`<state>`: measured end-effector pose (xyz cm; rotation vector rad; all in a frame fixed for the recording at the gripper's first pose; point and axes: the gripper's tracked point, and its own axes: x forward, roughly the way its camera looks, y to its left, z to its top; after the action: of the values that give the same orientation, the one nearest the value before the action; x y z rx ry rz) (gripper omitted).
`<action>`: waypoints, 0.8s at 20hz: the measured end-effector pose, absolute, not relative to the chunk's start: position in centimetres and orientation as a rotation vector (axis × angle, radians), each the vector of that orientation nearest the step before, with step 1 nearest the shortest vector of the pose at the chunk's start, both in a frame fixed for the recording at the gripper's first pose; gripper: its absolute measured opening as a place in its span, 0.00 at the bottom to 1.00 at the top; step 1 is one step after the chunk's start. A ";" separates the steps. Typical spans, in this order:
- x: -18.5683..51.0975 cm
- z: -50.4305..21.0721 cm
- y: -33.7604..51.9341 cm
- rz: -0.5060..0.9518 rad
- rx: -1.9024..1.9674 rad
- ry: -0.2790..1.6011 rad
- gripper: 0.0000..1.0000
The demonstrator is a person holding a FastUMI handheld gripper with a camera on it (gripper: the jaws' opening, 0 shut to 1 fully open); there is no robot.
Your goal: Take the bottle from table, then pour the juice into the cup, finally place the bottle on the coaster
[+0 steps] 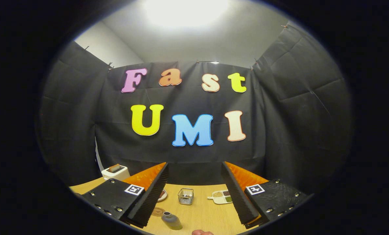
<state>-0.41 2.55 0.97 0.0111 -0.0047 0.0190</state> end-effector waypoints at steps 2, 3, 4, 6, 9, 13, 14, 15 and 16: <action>-0.2 0.1 2.2 0.000 0.010 0.016 0.98; -0.1 -0.3 2.1 -0.007 0.005 0.022 0.98; -0.1 -0.5 2.1 -0.009 0.001 0.026 0.98; -0.1 -1.4 2.1 -0.008 0.000 0.031 0.98; 0.1 -3.3 2.8 0.013 0.033 0.037 0.98; 0.0 -6.2 4.5 0.053 0.068 0.036 0.98; 0.0 -7.0 4.9 0.060 0.071 0.037 0.98; 0.0 -7.7 5.2 0.066 0.074 0.035 0.98; -0.1 -8.3 5.7 0.071 0.077 0.031 0.98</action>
<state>-0.06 5.68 -8.29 0.0772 0.0313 0.0710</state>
